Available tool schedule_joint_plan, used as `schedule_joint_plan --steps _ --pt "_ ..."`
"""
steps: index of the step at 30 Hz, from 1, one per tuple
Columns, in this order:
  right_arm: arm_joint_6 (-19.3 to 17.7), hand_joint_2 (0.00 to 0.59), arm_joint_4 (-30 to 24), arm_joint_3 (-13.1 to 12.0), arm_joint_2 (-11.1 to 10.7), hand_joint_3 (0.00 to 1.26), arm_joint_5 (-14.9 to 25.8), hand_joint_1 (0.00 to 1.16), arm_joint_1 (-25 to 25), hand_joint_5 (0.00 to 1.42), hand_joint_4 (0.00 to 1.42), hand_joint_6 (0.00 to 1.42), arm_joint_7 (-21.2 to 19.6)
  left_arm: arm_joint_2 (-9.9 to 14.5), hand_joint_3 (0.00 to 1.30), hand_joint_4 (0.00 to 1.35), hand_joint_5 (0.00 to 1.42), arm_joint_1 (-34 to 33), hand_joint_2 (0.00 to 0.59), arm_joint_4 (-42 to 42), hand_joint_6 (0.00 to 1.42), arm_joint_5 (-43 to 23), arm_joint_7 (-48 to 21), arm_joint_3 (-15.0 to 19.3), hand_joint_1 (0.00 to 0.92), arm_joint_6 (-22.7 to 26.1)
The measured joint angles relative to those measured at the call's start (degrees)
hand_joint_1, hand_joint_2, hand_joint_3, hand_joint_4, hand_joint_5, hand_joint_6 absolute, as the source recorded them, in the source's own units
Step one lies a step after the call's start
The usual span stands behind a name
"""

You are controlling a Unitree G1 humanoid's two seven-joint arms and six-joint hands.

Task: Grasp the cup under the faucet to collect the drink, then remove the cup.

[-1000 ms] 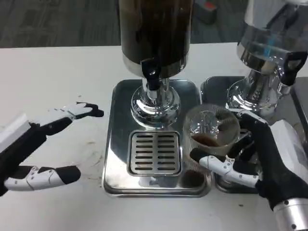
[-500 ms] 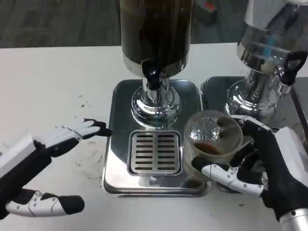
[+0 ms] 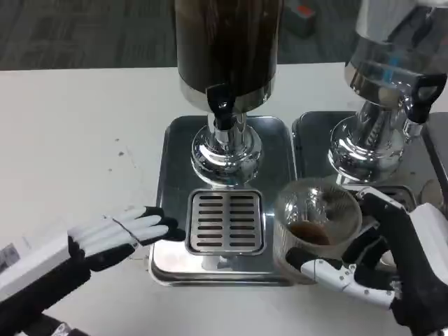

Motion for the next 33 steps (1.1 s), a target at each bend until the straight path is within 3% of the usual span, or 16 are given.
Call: schedule_joint_plan --steps 18,33 --pt "-1.0 0.216 -5.1 0.2 -1.2 0.59 -0.4 0.78 6.9 0.82 0.64 0.91 0.1 2.6 0.15 0.00 0.03 1.5 0.086 0.0 0.11 2.6 0.7 1.1 0.000 -7.1" --pt "-2.1 0.220 -5.7 0.3 -1.0 0.60 -0.4 0.79 8.1 0.82 0.64 0.91 0.1 3.6 0.15 0.00 0.03 1.5 0.083 -0.1 0.11 4.3 2.3 1.1 0.000 -8.0"
